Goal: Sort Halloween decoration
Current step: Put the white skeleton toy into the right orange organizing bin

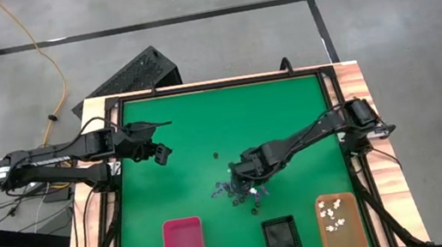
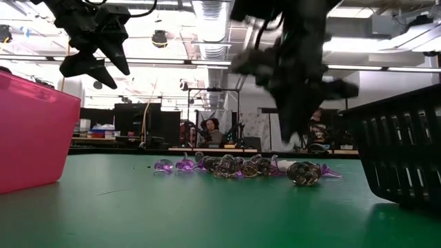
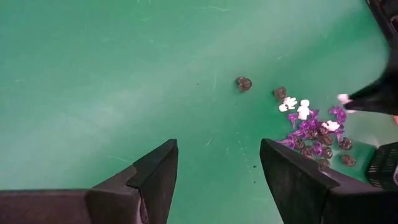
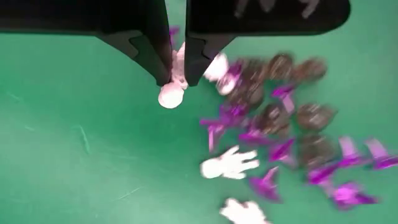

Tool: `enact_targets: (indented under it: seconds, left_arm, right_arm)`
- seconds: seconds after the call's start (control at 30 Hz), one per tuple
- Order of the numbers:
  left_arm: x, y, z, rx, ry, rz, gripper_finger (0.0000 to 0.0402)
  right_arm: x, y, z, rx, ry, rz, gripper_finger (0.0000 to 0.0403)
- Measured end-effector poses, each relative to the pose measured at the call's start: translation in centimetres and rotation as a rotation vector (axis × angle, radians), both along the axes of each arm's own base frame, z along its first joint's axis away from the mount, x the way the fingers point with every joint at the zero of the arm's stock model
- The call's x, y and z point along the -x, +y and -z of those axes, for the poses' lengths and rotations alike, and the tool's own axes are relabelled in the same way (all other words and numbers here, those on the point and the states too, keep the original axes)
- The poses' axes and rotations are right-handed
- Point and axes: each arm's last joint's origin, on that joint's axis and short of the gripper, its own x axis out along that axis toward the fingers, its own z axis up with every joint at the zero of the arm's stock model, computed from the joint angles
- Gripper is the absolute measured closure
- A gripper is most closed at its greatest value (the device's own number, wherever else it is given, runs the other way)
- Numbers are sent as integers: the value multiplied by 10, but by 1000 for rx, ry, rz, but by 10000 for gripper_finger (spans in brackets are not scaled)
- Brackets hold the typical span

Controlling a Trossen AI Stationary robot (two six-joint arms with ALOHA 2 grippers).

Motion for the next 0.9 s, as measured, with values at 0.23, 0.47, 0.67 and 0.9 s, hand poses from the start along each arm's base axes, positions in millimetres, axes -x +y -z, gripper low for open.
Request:
enact_targets:
  seconds: [0.23, 0.47, 0.67, 0.9]
  left_arm:
    - [0, 0, 0, 16, -7, -18, 183]
    - [0, 0, 0, 29, -15, -33, 183]
    - [-1, 1, -1, 37, -35, -55, 183]
    - [-2, 1, -2, 30, -40, -67, 183]
  right_arm:
    - [53, 54, -51, -70, -23, -16, 359]
    - [135, 116, -67, -102, 204, 113, 357]
    - [181, 151, -65, -94, 326, 225, 356]
    - [184, 160, -56, -70, 359, 173, 313]
